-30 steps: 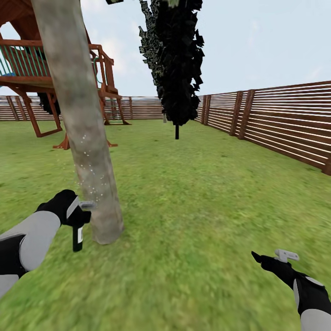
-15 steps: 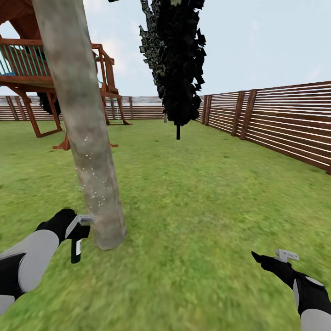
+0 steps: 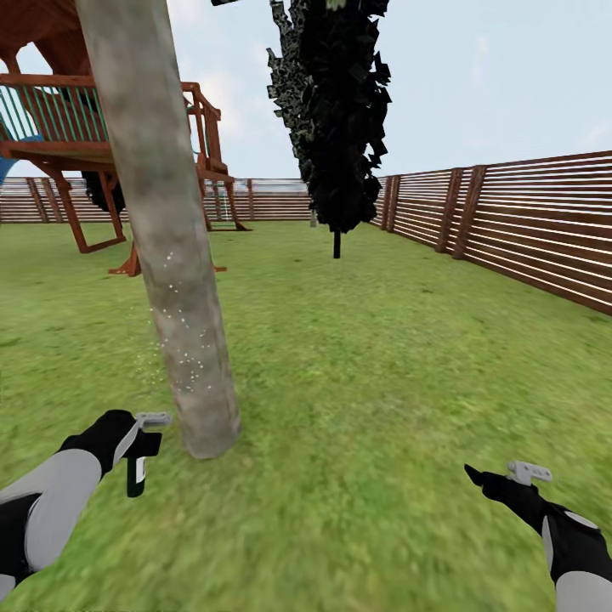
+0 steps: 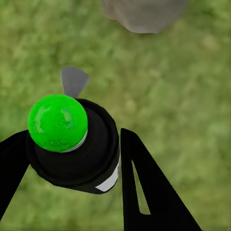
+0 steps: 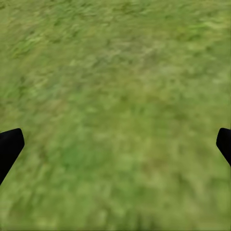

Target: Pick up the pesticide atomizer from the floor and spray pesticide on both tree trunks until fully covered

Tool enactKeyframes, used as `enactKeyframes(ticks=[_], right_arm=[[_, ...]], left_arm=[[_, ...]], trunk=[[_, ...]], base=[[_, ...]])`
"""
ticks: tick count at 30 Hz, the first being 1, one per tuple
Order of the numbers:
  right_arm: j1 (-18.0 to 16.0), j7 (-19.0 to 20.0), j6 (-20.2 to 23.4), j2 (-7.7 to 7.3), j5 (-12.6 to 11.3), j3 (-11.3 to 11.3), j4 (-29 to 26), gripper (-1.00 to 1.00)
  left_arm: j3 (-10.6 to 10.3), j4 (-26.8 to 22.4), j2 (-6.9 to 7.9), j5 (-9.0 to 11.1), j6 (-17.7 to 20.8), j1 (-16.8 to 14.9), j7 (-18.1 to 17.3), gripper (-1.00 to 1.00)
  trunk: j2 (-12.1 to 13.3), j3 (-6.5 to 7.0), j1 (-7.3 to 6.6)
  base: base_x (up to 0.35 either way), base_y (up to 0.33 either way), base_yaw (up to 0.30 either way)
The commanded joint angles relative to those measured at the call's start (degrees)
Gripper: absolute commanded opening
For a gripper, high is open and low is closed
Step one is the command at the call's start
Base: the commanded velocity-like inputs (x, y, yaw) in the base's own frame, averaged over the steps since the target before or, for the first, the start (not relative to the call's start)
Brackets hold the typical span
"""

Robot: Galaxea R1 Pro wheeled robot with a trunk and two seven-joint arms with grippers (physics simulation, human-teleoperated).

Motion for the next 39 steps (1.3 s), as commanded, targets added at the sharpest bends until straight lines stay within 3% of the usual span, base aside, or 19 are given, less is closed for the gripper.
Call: enactKeyframes(ticks=[1, 6, 15, 20, 39], right_arm=[[0.0, 0.0, 0.0, -0.02, 0.0, 0.0, 0.0, 1.0], [0.0, 0.0, 0.0, -0.04, 0.0, 0.0, 0.0, 1.0], [0.0, 0.0, 0.1, 0.05, 0.0, 0.0, -0.3, 1.0], [0.0, 0.1, 0.5, -0.03, -0.1, 0.0, -4.7, 1.0], [0.0, -0.1, 0.5, 0.05, 0.0, 0.1, -5.0, 1.0]], left_arm=[[-0.1, 0.0, -0.08, 0.0, -0.1, 0.0, 0.0, -1.0], [-0.1, 0.0, -0.34, 0.0, -2.6, 0.0, 0.0, -1.0], [-0.1, 0.1, -0.52, -0.1, -2.7, 0.0, 0.1, -1.0], [-0.1, 0.1, -1.12, 0.0, -2.6, 0.0, 0.1, -1.0], [-0.1, 0.0, -1.15, 0.0, -2.5, 0.0, 0.1, -1.0]], trunk=[[0.0, 0.0, 0.0], [0.0, 0.0, 0.0], [0.0, 0.0, 0.0], [0.0, 0.0, 0.0], [0.0, 0.0, 0.0]], base=[[0.0, 0.0, 0.01], [0.0, 0.0, 0.006], [0.166, -0.188, 0.099], [0.054, -0.28, 0.02], [0.0, -0.312, 0.232]])
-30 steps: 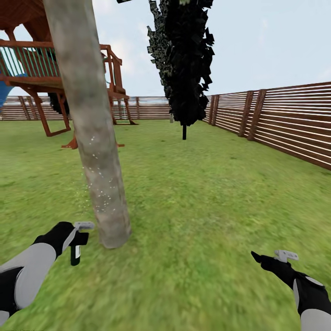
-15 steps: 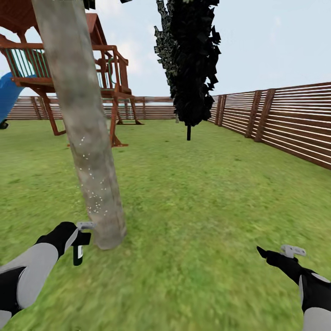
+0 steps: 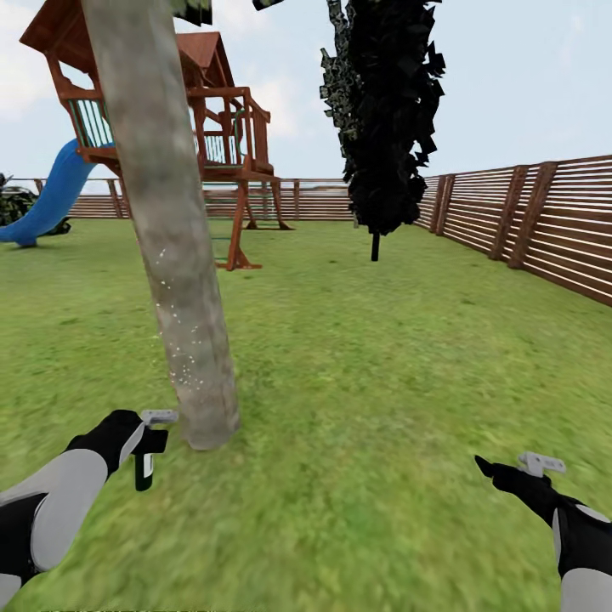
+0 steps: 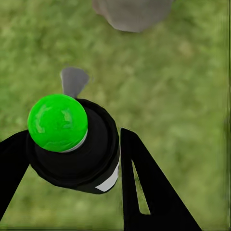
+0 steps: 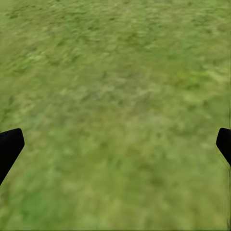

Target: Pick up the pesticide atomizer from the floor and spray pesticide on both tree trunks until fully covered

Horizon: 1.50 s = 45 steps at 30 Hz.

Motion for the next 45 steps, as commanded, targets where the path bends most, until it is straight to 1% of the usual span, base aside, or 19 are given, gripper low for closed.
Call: enactKeyframes(ticks=[1, 12, 28, 32, 39, 43, 45], right_arm=[[0.0, -0.1, -0.3, 0.0, 0.0, 0.0, 0.0, 1.0], [0.0, 0.1, -0.3, 0.0, 0.0, 0.0, 0.0, 1.0], [0.0, -0.1, 0.0, -0.01, 0.0, -0.1, 0.0, 1.0], [0.0, -0.1, 0.0, 0.0, 0.0, 0.0, 0.0, 1.0], [0.0, -0.2, 0.1, 0.0, 0.0, -0.1, 0.0, 1.0], [0.0, -0.2, 0.1, 0.0, 0.0, -0.1, 0.0, 1.0], [0.0, -0.2, 0.1, 0.0, 0.0, -0.1, 0.0, 1.0]], left_arm=[[0.0, 0.0, 0.0, 0.0, 0.0, 0.0, 0.0, -1.0], [0.0, 0.0, -0.06, 0.1, 0.0, 0.0, 0.0, -1.0], [0.0, 0.0, -0.1, 0.1, -0.1, 0.0, 0.0, -1.0], [0.4, -0.1, -1.07, 0.1, -0.1, 0.0, 0.0, -1.0], [0.7, -0.2, -1.28, 0.1, -0.1, 0.0, 0.0, -1.0], [0.7, -0.2, -1.31, 0.1, -0.1, 0.0, 0.0, -1.0], [0.7, -0.2, -1.63, 0.1, -0.1, 0.0, 0.0, -1.0]], trunk=[[0.0, 0.0, 0.0], [0.0, 0.0, 0.0], [0.0, 0.0, 0.0], [0.0, 0.0, 0.0], [0.0, 0.0, 0.0], [0.0, 0.0, 0.0], [0.0, 0.0, 0.0]], base=[[0.028, -0.325, 0.05], [0.102, -0.306, 0.035], [0.137, -0.258, 0.267], [0.177, -0.257, 0.271], [0.086, -0.28, 0.271], [0.002, -0.085, 0.271], [0.0, -0.151, 0.271]])
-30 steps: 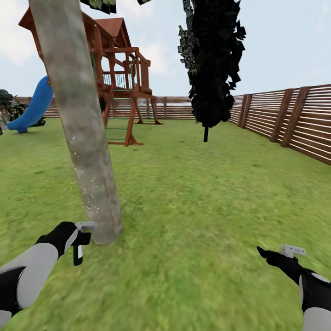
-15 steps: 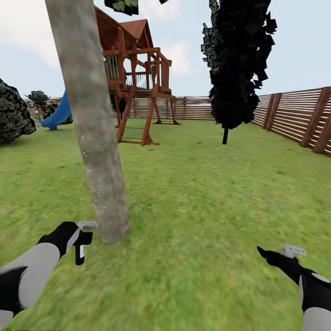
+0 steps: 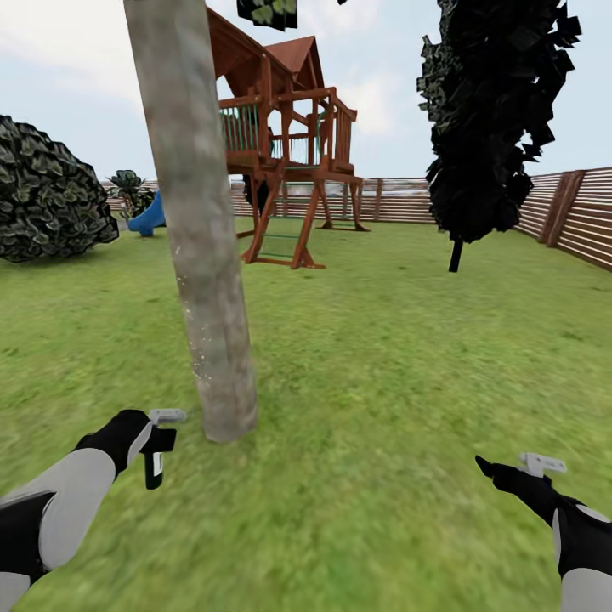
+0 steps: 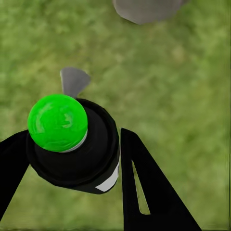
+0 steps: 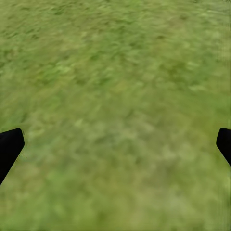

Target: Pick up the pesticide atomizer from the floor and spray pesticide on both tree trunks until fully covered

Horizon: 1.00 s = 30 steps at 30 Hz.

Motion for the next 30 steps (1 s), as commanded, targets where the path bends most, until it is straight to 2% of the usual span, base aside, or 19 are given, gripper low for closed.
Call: enactKeyframes(ticks=[1, 7, 10, 21, 30], right_arm=[[0.0, 0.0, 0.0, 0.0, 0.0, 0.0, 0.0, 1.0], [0.0, 0.2, -0.1, 0.0, 0.0, 0.0, -0.1, 1.0], [0.0, 0.2, -0.1, 0.0, 0.0, 0.1, -0.1, 1.0], [0.0, 0.2, -0.1, 0.0, 0.0, 0.1, -0.1, 1.0], [0.0, 0.3, -0.1, 0.0, 0.0, 0.0, -0.1, 1.0]], left_arm=[[-0.1, 0.0, -0.23, -0.2, 0.0, 0.0, 0.0, -1.0], [0.0, -0.1, -1.47, -0.2, 0.0, 0.0, 0.0, -1.0], [0.0, -0.2, -1.48, -0.2, 0.0, 0.0, 0.0, -1.0], [0.0, -0.2, -1.44, -0.2, -0.1, 0.0, 0.0, -1.0], [-0.1, -0.2, -1.53, -0.2, 0.0, 0.0, 0.0, -1.0]], trunk=[[0.0, 0.0, 0.0], [0.0, 0.0, 0.0], [0.0, 0.0, 0.0], [0.0, 0.0, 0.0], [0.0, 0.0, 0.0]], base=[[0.0, -0.245, 0.271], [0.05, -0.297, 0.158], [0.141, -0.297, 0.076], [0.205, -0.261, 0.236], [0.061, -0.311, 0.07]])
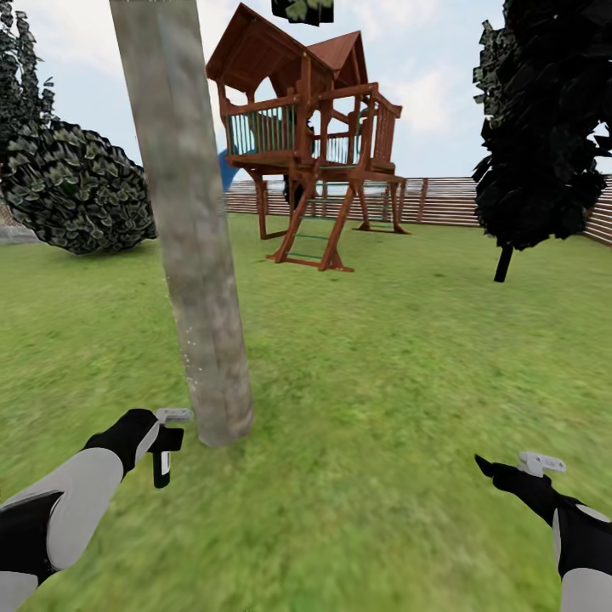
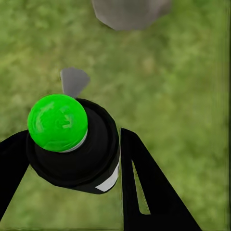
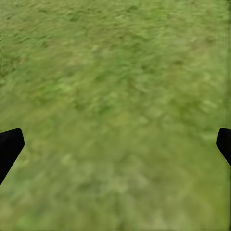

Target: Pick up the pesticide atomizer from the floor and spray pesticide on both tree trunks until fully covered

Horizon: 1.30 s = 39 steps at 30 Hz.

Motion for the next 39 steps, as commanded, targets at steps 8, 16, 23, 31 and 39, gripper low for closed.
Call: enactKeyframes(ticks=[8, 16, 23, 31, 39], right_arm=[[0.0, 0.0, 0.0, 0.0, 0.0, 0.0, 0.0, 1.0], [0.0, 0.0, 0.0, 0.0, 0.0, 0.0, 0.0, 1.0], [0.0, 0.0, 0.0, 0.0, 0.0, 0.0, 0.0, 1.0], [0.0, 0.0, 0.0, 0.0, 0.0, 0.0, 0.0, 1.0], [0.0, 0.0, 0.0, 0.0, 0.0, 0.0, 0.0, 1.0]], left_arm=[[0.0, 0.0, 0.0, 0.0, 0.0, 0.0, 0.0, -1.0], [0.1, 0.0, 0.0, 0.0, -0.1, 0.0, 0.0, -1.0], [0.1, 0.0, 0.0, 0.0, -0.2, 0.0, 0.0, -1.0], [0.1, 0.0, 0.0, 0.0, -0.2, 0.0, 0.0, -1.0], [0.0, 0.0, -0.08, 0.0, -0.2, 0.0, 0.0, -1.0]], trunk=[[0.0, 0.0, 0.0], [0.0, 0.0, 0.0], [0.0, 0.0, 0.0], [0.0, 0.0, 0.0], [0.0, 0.0, 0.0]], base=[[0.0, -0.327, 0.245], [0.012, -0.327, 0.095], [0.142, -0.312, 0.096], [0.17, -0.205, 0.252], [0.079, -0.157, 0.255]])
